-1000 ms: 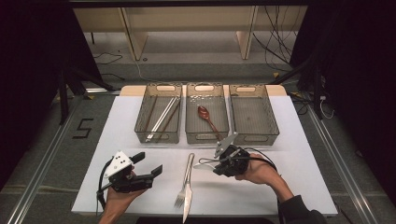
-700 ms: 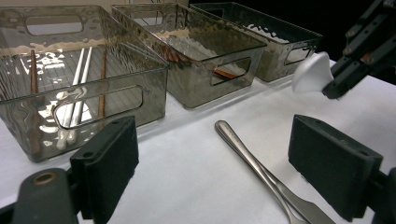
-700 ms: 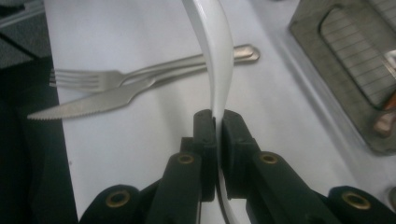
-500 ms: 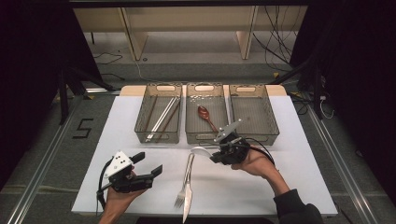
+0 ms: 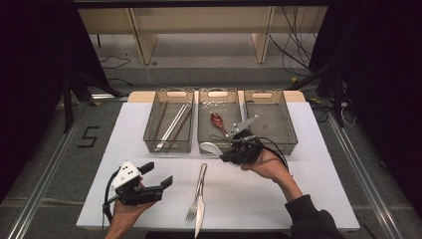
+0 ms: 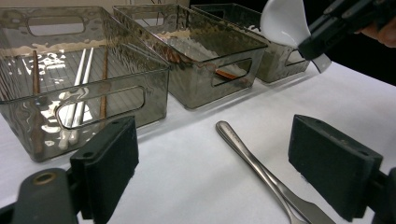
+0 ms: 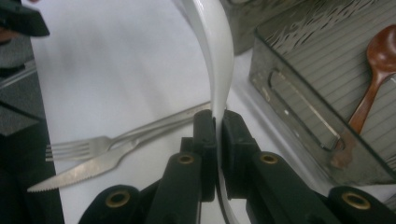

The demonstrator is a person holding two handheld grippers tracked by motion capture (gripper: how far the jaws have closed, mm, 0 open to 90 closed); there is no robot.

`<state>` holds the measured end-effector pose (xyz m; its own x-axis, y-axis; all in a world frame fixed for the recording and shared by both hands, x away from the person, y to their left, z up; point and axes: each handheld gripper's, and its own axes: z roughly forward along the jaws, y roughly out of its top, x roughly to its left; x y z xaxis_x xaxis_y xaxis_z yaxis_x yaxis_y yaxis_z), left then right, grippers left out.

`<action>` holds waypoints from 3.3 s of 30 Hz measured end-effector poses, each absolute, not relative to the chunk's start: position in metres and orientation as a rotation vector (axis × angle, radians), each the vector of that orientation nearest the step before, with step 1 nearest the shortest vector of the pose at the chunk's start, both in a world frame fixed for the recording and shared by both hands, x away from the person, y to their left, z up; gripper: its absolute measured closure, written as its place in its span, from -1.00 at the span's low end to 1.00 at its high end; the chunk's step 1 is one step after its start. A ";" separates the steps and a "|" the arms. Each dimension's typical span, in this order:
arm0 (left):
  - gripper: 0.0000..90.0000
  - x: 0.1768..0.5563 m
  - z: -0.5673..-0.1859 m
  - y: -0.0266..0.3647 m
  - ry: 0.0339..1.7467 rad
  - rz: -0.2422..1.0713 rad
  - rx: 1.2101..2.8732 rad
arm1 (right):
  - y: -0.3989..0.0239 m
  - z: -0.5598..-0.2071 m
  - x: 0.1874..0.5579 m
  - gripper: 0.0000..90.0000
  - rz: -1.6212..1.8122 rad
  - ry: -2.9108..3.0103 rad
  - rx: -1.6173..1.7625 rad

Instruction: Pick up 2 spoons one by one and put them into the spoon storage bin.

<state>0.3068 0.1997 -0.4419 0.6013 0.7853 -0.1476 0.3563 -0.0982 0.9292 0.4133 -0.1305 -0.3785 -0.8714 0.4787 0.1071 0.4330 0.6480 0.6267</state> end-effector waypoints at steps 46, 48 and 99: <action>-0.66 0.307 -0.442 0.199 0.946 0.467 1.696 | -0.120 -0.370 0.514 0.91 0.996 2.528 1.187; -0.66 0.307 -0.442 0.199 0.946 0.466 1.696 | -0.120 -0.372 0.516 0.91 0.989 2.524 1.191; -0.66 0.307 -0.442 0.200 0.947 0.467 1.693 | -0.107 -0.391 0.516 0.41 0.997 2.554 1.206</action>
